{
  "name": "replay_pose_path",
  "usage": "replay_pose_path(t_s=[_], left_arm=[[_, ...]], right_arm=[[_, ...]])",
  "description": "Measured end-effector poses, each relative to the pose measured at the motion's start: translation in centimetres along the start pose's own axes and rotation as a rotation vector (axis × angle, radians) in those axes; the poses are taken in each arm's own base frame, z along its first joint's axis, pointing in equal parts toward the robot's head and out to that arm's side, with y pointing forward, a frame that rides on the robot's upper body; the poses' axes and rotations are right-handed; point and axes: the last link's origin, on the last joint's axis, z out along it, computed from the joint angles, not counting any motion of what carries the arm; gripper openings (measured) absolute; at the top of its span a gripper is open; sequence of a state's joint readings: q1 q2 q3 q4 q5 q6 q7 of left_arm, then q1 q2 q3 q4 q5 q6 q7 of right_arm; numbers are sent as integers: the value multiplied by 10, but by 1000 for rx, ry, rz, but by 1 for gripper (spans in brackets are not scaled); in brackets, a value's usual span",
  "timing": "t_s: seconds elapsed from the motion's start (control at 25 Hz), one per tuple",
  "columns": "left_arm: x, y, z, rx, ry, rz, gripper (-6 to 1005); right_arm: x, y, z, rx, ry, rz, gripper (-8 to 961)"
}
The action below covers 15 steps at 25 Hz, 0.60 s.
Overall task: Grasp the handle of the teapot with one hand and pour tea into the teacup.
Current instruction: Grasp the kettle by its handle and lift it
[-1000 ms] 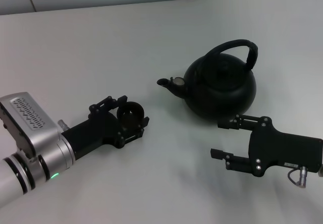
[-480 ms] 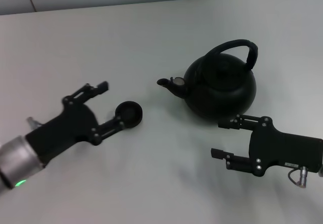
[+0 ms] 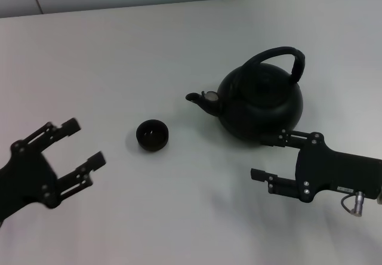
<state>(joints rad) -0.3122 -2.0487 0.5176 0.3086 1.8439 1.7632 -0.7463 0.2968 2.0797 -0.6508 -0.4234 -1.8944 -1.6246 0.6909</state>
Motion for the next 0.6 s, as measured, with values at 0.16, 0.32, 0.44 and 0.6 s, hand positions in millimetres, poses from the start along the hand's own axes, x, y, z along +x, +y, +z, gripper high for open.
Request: replay_pose_path(t_s=[0.16, 0.32, 0.44, 0.6], left_arm=[[0, 1, -6, -1, -6, -5, 770], [0, 1, -10, 1, -15, -7, 770], [-1, 1, -14, -1, -27, -5, 770], [-15, 0, -27, -1, -164, 30, 770]], right_arm=[[0, 0, 1, -1, -1, 0, 652], [-1, 0, 2, -4, -5, 2, 651], [-1, 0, 2, -5, -6, 2, 651], [-1, 0, 2, -6, -6, 4, 651]])
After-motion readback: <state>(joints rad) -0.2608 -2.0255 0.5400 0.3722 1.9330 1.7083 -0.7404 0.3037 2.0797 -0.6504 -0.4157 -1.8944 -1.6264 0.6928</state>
